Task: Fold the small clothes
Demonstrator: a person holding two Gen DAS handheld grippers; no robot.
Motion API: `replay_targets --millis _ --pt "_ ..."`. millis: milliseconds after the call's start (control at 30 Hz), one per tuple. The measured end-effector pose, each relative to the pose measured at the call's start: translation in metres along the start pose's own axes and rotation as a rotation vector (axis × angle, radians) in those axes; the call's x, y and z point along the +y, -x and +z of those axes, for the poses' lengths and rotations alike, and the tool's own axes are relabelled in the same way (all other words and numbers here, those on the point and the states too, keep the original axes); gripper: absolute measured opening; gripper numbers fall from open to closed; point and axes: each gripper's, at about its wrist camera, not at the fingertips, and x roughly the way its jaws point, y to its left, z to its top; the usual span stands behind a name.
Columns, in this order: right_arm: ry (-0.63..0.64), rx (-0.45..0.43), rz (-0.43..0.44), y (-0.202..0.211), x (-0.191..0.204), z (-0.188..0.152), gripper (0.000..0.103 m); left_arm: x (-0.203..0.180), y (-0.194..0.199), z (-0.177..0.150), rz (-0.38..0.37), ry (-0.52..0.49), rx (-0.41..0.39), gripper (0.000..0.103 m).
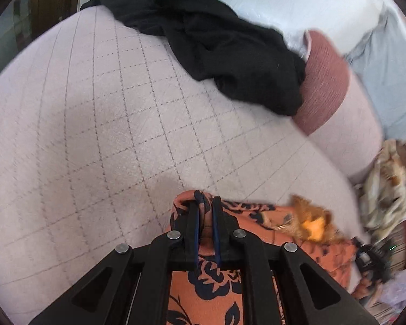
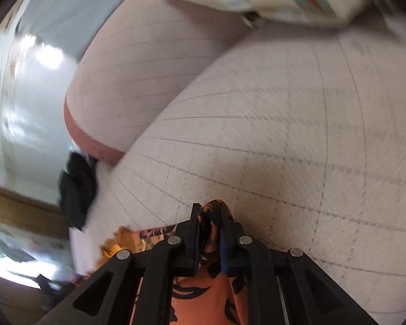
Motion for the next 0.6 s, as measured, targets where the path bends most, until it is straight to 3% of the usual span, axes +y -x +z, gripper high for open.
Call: replay_targets --millis 100,167,233,300,367,433,600 --pt "-0.092 -0.088 0.123 0.024 -0.029 0.005 0.02 0.02 0.018 -0.003 -0.127 0.085 -0.036 0.012" --pt "-0.14 -0.183 0.185 0.055 -0.045 0.007 0.024 0.027 0.034 -0.01 -0.16 0.133 -0.054 0.016" --pt "-0.176 -0.248 0.181 0.082 -0.049 0.001 0.038 0.02 0.058 -0.023 -0.067 0.108 -0.116 0.035" --pt "-0.084 -0.257 0.168 0.101 -0.031 -0.008 0.045 0.007 0.088 -0.041 -0.005 0.04 -0.209 0.046" --pt "0.059 -0.189 0.097 0.105 0.002 -0.021 0.045 -0.002 0.119 -0.068 0.018 0.029 -0.3 0.058" --pt "0.191 -0.104 0.04 0.091 0.037 -0.041 0.045 -0.012 0.133 -0.092 0.081 0.031 -0.329 0.067" --pt "0.443 0.097 -0.076 0.027 0.097 -0.108 0.045 -0.023 0.109 -0.151 0.1 0.038 -0.248 0.068"
